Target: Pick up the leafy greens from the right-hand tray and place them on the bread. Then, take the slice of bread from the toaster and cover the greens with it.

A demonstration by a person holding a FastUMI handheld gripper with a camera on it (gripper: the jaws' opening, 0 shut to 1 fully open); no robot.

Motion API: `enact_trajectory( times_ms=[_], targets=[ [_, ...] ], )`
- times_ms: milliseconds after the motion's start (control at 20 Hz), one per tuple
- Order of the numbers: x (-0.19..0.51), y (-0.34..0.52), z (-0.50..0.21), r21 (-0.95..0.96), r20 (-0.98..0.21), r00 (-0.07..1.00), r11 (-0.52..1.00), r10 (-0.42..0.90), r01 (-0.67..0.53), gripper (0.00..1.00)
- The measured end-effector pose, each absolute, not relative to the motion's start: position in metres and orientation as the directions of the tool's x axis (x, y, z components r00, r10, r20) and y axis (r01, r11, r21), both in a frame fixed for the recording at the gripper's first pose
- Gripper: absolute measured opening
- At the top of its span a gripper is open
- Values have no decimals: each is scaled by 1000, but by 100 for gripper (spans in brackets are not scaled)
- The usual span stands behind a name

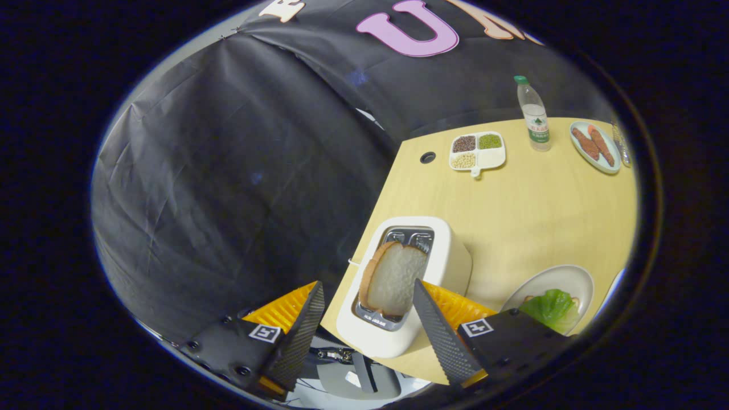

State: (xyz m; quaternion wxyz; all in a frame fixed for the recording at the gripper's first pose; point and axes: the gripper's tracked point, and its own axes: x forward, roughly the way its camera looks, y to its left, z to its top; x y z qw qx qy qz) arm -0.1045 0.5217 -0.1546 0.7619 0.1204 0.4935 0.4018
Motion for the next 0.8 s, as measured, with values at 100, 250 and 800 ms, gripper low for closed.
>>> enact_trajectory(
  times_ms=[100, 250, 800],
  targets=[
    [-97, 527, -167, 531, -682, 230, 686, 694, -497, 98],
    [-90, 533, -181, 476, -701, 283, 726, 654, -497, 98],
    [-78, 516, -192, 363, -738, 360, 786, 571, -501, 24]
  ],
)
